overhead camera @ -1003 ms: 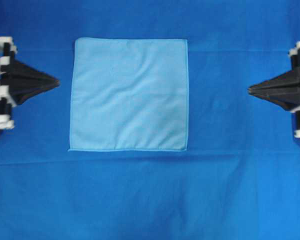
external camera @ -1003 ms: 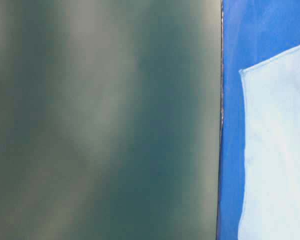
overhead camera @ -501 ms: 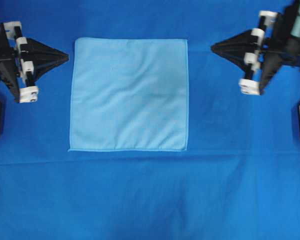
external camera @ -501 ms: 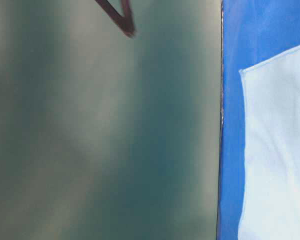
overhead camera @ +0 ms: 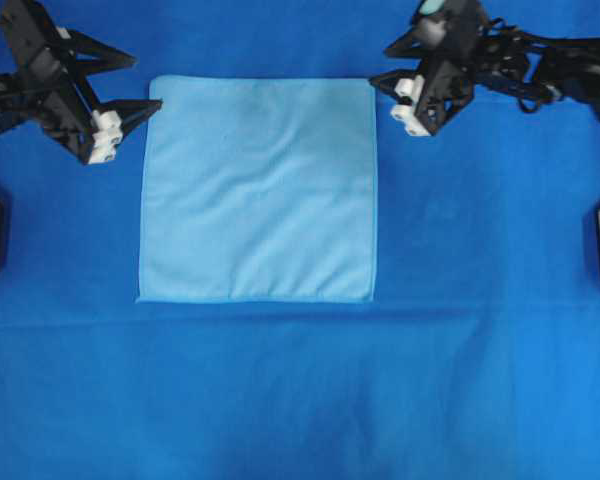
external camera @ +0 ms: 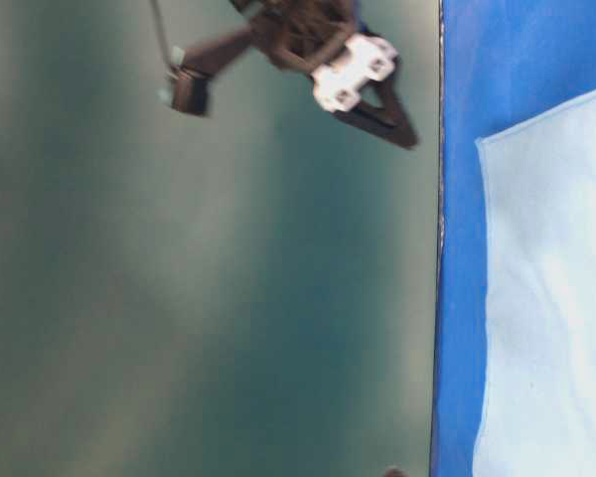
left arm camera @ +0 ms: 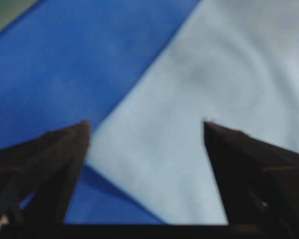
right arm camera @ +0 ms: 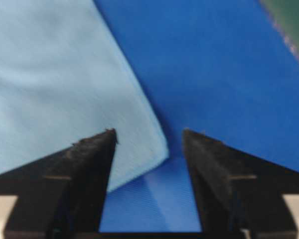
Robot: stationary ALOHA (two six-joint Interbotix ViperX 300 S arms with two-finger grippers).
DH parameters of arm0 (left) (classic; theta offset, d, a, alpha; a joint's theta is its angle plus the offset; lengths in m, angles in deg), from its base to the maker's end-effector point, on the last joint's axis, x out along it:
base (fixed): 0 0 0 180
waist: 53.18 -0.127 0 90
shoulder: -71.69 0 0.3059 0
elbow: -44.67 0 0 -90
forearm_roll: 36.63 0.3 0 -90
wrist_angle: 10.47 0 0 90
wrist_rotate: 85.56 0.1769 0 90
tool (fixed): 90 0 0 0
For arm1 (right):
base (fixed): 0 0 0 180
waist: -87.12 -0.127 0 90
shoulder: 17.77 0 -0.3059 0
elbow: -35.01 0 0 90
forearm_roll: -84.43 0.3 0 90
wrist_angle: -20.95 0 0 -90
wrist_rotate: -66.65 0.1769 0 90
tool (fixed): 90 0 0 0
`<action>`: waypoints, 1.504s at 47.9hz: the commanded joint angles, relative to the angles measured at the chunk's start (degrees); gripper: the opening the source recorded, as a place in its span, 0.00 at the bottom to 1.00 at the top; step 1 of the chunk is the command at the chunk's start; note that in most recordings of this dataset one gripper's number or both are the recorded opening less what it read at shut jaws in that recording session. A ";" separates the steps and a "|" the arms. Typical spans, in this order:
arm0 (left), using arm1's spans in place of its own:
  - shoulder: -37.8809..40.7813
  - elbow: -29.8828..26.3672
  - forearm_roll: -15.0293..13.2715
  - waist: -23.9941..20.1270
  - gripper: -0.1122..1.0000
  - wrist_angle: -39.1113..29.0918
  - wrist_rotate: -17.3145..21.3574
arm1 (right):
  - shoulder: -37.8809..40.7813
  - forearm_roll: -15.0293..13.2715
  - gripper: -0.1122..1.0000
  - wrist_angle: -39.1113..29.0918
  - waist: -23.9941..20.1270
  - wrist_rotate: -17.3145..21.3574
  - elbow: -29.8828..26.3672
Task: Fold the light blue towel.
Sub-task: 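Move both grippers to the towel's far corners, then grasp the far left and far right corners with both grippers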
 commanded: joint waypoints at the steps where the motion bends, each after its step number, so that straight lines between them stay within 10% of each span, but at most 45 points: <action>1: 4.13 -0.70 0.09 -1.23 0.87 3.25 0.09 | 2.99 -0.44 0.63 0.18 0.70 -0.09 -2.55; 29: 20.65 -3.87 0.09 -5.27 0.82 9.93 0.09 | 11.34 -1.23 0.53 1.32 2.02 -0.09 -5.45; 38: 20.74 -3.87 0.26 -5.27 0.46 7.65 0.26 | 11.34 -1.41 0.12 1.93 2.20 -0.26 -5.36; 46: 20.57 -3.78 0.35 -5.01 0.11 7.21 0.35 | 11.34 -1.49 0.11 1.58 2.20 -0.26 -5.10; 72: 7.56 -3.78 0.35 -1.23 0.11 1.76 0.35 | 6.59 -1.32 0.11 0.79 0.79 0.44 -5.01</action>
